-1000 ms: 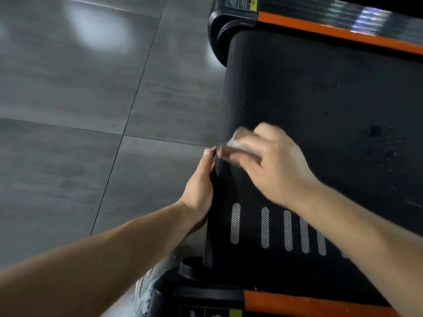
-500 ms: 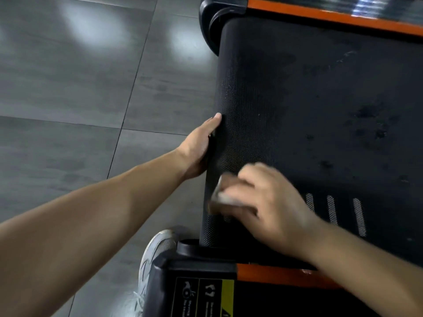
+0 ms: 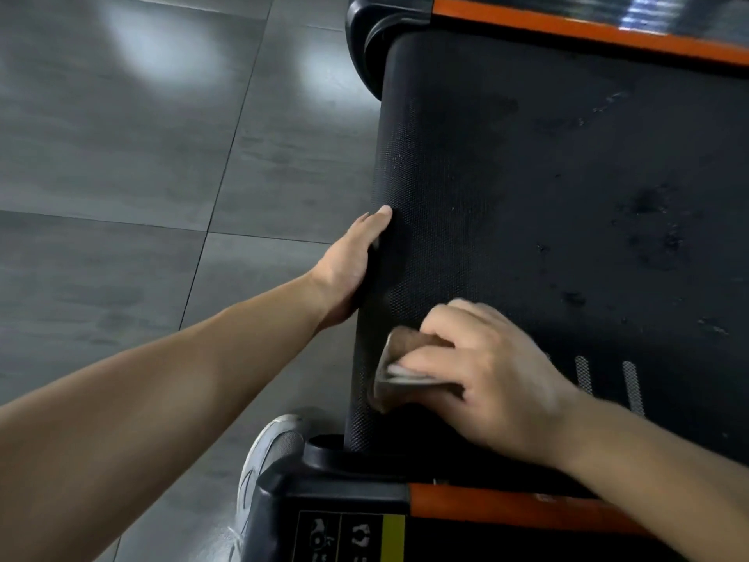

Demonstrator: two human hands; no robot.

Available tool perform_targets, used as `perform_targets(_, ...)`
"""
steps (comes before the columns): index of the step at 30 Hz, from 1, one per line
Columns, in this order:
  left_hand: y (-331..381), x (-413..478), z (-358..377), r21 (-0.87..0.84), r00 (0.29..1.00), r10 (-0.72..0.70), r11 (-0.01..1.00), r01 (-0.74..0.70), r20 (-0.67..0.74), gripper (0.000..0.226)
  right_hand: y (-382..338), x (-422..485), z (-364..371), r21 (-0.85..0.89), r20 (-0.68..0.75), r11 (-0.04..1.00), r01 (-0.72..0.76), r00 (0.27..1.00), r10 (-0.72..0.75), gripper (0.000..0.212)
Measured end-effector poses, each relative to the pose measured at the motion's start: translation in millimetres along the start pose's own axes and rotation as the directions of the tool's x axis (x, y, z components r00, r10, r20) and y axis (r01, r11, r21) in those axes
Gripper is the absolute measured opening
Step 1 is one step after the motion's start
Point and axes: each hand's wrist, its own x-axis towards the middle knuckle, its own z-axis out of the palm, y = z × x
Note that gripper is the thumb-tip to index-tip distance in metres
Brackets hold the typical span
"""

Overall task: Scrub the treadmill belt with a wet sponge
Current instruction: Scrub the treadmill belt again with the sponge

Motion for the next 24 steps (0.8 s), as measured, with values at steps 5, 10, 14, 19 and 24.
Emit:
perform_targets(5,14.5,6.5,13.2,0.243,0.971,0.170,0.962,-0.126,-0.168,0.048,75.5,26.7,-19.3,-0.041,-0.357,0.900,-0.434,0.848,0.392,0.036)
perform_targets(10,37.2,22.1,28.0,0.498,0.926,0.361,0.827,-0.260,-0.115,0.054,22.2,-23.2,-6.1,0.030,-0.124,0.987,-0.158,0.979,0.160,0.031)
perform_targets(14,38.9,27.5,34.7,0.621,0.918,0.365,0.759,-0.196,-0.156,0.063,73.6,2.4,-17.7,-0.085,-0.266,0.959,-0.270,0.934,0.239,0.032)
perform_targets(19,35.5,26.3,32.9,0.644,0.902,0.395,0.739,-0.198,-0.176,0.061,40.8,-19.7,-11.3,0.013,-0.242,0.939,-0.343,0.910,0.336,0.018)
perform_targets(24,33.0,25.3,32.3,0.667,0.889,0.425,0.714,-0.214,-0.170,0.059,25.5,-59.2,-17.5,-0.062,-0.091,0.987,-0.145,0.986,0.139,0.024)
